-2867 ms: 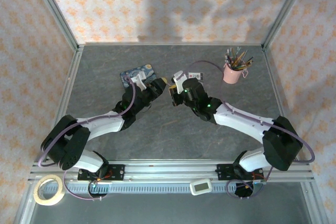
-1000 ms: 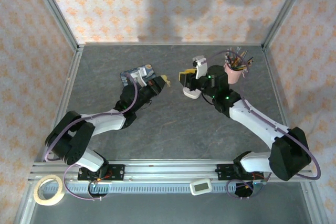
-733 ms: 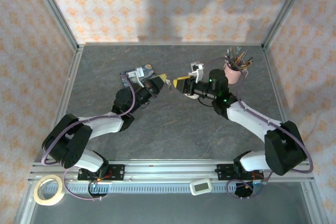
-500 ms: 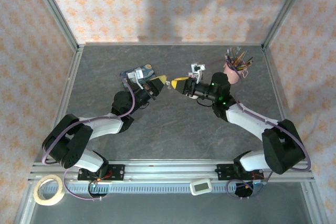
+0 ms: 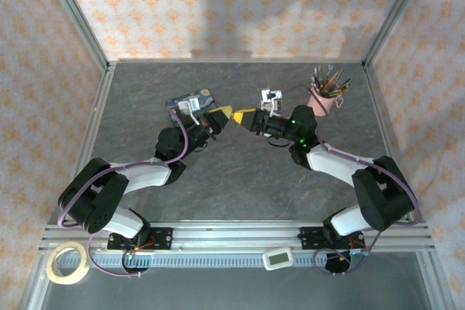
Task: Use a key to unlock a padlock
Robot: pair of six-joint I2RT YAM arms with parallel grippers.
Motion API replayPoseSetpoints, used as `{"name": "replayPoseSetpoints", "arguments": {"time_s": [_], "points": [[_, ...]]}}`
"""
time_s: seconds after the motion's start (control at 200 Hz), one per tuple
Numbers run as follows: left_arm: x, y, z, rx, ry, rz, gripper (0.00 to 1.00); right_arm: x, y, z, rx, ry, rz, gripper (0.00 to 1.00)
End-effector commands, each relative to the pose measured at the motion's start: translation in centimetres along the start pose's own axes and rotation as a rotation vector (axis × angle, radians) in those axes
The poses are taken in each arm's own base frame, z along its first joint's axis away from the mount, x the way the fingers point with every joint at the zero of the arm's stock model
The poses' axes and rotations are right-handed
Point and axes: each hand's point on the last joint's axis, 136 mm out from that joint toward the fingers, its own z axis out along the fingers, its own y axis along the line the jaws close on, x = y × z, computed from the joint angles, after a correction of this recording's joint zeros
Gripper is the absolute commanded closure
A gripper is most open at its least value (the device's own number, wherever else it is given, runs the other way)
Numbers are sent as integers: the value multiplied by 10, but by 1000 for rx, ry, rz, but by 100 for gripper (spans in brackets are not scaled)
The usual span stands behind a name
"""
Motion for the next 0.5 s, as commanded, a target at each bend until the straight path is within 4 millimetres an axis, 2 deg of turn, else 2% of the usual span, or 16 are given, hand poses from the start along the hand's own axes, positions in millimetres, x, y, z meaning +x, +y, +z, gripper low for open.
{"name": "replayPoseSetpoints", "arguments": {"time_s": [0.0,0.215,0.295,0.405,0.42,0.495], "points": [[-9,-20,-2,65,-42,48,100,-1,14,2,-66,-8,-27,76],[-14,-25,-4,81,-71,46,100,3,9,4,-61,-6,-11,89],[-15,-24,-5,74,-81,42,100,4,9,4,-61,-5,-9,100],[-18,-22,-8,61,-101,27,100,4,8,2,-55,-18,-12,100],[-19,-21,-9,58,-108,23,96,4,7,2,-52,-20,-12,100],[-26,-16,-17,29,-154,-3,49,5,4,1,-36,-19,-21,100]]}}
